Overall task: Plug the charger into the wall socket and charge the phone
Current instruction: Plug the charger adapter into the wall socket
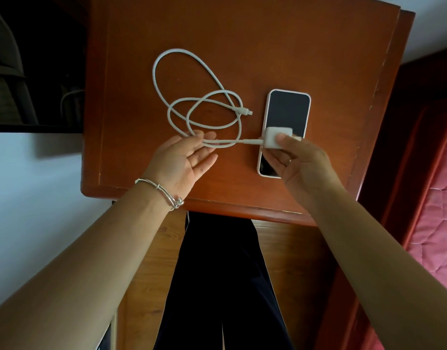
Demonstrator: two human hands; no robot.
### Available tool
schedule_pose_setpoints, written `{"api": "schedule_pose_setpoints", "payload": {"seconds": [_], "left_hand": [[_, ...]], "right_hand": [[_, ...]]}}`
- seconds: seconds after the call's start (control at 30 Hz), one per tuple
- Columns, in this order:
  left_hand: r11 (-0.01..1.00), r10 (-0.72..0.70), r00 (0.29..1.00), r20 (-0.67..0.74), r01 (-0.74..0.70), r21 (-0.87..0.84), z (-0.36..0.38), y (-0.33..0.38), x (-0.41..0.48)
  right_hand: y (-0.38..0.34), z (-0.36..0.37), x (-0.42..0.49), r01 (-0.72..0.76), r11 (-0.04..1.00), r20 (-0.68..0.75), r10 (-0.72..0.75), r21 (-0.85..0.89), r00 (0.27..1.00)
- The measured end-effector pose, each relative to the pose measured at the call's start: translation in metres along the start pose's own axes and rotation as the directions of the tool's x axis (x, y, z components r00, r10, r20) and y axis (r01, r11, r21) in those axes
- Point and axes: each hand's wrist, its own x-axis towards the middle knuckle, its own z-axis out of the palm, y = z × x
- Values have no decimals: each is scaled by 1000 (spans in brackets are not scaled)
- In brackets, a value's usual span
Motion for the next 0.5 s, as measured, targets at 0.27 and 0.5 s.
{"api": "schedule_pose_setpoints", "payload": {"seconds": [0.27,0.5], "left_hand": [[998,-41,999,-19,40,-44,-2,-2,-2],[1000,-13,1000,7,13,-6,9,3,-21]], "right_hand": [[-18,0,-11,16,949,51,-34,315,998],[-24,12,-33,-22,917,109,-24,399,994]]}}
